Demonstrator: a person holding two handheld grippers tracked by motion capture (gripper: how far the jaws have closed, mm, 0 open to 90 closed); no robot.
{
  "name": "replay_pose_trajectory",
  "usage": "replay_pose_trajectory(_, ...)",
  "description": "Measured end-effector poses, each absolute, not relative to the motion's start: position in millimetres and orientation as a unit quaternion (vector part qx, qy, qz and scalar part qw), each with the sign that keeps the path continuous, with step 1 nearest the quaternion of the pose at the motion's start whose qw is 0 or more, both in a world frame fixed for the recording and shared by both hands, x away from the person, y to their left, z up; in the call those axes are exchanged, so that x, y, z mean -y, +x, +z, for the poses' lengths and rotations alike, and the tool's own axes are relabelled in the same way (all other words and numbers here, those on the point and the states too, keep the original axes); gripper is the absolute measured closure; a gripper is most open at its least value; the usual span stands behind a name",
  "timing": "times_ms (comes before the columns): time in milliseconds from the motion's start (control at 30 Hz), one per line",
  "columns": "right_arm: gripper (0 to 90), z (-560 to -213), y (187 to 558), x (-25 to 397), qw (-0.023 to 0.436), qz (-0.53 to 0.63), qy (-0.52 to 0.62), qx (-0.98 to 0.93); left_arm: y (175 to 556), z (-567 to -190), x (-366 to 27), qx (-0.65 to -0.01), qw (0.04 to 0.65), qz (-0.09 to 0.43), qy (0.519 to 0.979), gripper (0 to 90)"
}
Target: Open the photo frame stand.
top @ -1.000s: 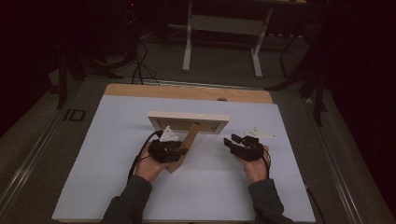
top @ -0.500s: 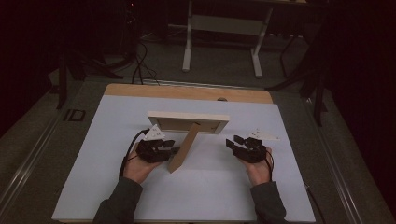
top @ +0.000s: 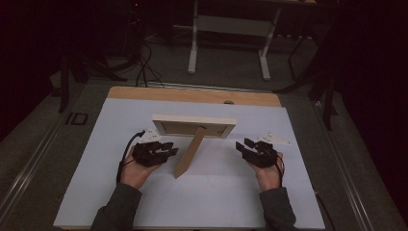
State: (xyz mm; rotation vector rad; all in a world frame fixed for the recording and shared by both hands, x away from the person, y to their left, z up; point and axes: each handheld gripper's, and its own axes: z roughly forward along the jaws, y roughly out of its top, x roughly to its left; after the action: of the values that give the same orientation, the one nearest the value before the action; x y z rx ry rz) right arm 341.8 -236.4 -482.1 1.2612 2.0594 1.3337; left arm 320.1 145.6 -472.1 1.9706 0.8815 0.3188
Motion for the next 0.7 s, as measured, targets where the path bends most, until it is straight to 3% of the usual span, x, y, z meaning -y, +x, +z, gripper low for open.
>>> replay_pose_trajectory(700,59.4,-459,372,231,0.197,0.455,0.447,-0.745,320,-457,-178,-0.405,0.482,0.172,0.758,67.8)
